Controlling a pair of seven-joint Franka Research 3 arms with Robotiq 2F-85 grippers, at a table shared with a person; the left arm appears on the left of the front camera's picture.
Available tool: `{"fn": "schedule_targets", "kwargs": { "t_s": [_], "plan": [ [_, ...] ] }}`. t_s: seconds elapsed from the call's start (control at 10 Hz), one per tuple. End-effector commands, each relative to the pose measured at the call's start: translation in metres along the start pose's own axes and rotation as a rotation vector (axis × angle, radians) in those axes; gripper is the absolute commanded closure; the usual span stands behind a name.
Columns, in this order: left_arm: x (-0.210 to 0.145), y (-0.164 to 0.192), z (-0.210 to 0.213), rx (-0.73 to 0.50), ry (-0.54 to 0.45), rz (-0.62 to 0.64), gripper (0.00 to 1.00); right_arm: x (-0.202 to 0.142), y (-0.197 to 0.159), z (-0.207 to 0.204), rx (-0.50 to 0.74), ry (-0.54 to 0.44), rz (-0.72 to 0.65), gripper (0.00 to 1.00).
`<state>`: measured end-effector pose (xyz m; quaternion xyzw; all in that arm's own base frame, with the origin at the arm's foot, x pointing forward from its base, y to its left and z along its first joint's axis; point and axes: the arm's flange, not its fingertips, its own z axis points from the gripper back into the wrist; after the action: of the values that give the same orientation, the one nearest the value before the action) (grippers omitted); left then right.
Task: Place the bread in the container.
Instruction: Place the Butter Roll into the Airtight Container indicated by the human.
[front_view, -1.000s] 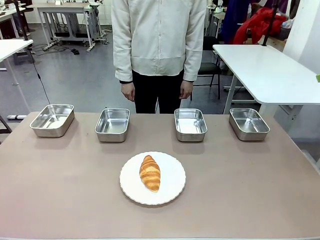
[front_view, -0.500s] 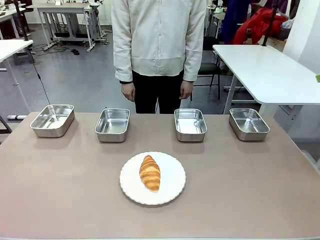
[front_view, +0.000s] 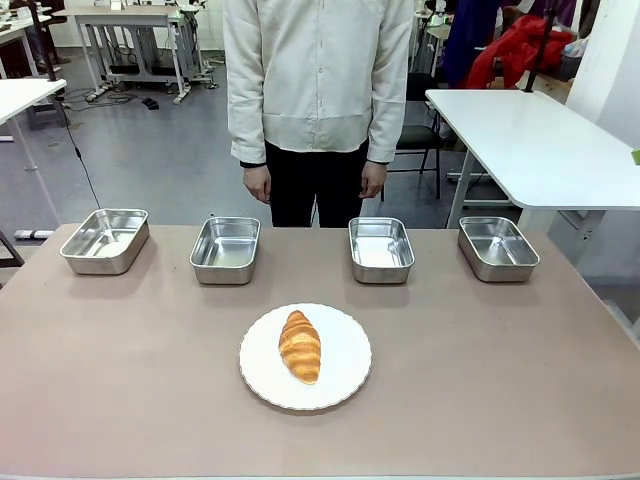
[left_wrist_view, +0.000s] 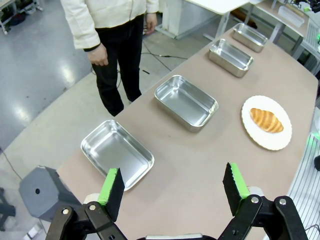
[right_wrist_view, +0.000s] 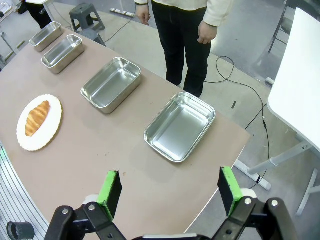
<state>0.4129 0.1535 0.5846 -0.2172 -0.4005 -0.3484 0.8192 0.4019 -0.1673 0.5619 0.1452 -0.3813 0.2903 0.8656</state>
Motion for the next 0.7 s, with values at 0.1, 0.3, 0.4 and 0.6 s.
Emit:
{"fn": "schedule_targets", "kwargs": {
  "t_s": [0.1,0.3,0.4,0.6],
  "plan": [
    [-0.0012,-0.0006,0.0026,-0.013,-0.016,-0.012,0.0,0.0004,-0.001,-0.0008,0.008,-0.024,0.003,0.0],
    [-0.0012,-0.0006,0.0026,-0.013,-0.016,-0.012,0.0,0.0004,-0.001,-0.0008,0.008,-0.024,0.003,0.0],
    [-0.0012,-0.0006,0.0026,-0.013,-0.016,-0.012,0.0,0.0004,-0.001,-0.0008,0.008,-0.024,0.003,0.0],
    [-0.0012,-0.0006,0.0026,-0.013,-0.016,-0.012,0.0,0.0004,-0.001,-0.0008,0.008,-0.024,0.003,0.0]
  ]
}}
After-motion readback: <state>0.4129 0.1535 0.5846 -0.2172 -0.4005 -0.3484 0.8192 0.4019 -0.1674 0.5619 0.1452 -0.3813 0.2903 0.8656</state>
